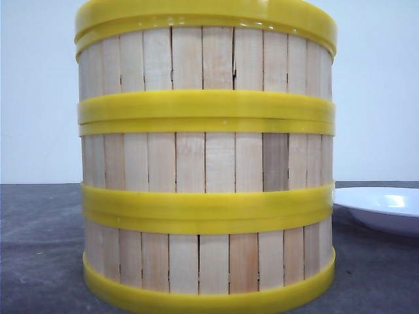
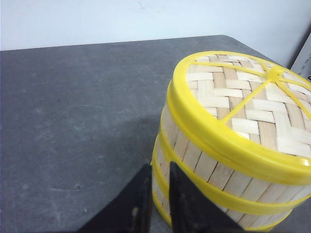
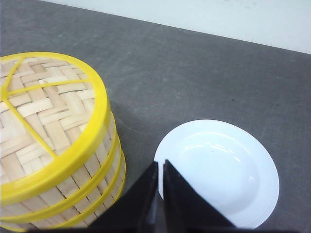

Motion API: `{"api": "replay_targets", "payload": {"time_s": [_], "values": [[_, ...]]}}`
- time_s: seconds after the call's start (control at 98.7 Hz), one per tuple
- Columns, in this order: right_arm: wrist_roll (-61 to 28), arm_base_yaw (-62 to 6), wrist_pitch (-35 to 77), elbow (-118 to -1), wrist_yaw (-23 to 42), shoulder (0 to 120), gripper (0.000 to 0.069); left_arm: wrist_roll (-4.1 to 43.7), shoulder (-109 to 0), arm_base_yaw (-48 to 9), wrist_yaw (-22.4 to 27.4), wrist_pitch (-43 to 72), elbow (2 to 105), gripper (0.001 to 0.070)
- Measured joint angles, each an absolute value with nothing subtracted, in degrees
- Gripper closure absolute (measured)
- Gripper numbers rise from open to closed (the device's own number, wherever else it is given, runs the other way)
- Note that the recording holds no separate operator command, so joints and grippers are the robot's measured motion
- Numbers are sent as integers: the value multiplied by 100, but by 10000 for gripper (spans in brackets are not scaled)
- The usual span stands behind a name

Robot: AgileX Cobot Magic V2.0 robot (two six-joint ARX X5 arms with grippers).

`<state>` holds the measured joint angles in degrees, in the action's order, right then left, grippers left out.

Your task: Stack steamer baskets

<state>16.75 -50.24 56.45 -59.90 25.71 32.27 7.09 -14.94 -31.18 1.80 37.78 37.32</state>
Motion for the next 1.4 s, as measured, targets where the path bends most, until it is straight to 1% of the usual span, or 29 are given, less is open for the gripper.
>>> {"api": "replay_targets", "payload": {"time_s": [0.274, 0.345, 0.486, 0.578, 0.659, 0.79, 0.953, 1.034, 1.155, 1.398], "values": [[1675, -5024, 5634, -5988, 2571, 3227, 681, 701, -1494, -3118, 174, 3809, 3732, 674], [1675, -5024, 5634, -5990, 2571, 3227, 681, 613, -1479, -3079, 139, 3824, 3732, 674], [1675, -5024, 5634, -5990, 2571, 3227, 681, 351, -1448, -2626, 117, 3745, 3728, 674], [1675, -5024, 5634, -5990, 2571, 3227, 681, 266, -1446, -2193, -73, 3514, 3594, 674], [1675, -5024, 5634, -5990, 2571, 3227, 681, 250, -1437, -1767, -207, 3275, 3343, 674], [1675, -5024, 5634, -5990, 2571, 3227, 681, 246, -1278, -1107, -228, 2709, 2716, 674], [1675, -5024, 5631, -5988, 2571, 3227, 681, 237, -801, -620, -270, 1900, 1708, 674], [1675, -5024, 5631, -5990, 2571, 3227, 681, 235, -598, -491, -268, 1647, 1275, 674], [1675, -5024, 5631, -5988, 2571, 3227, 681, 224, -333, -366, -270, 1636, 797, 674], [1675, -5024, 5631, -5988, 2571, 3227, 681, -113, -32, -338, -268, 1487, 351, 674]]}}
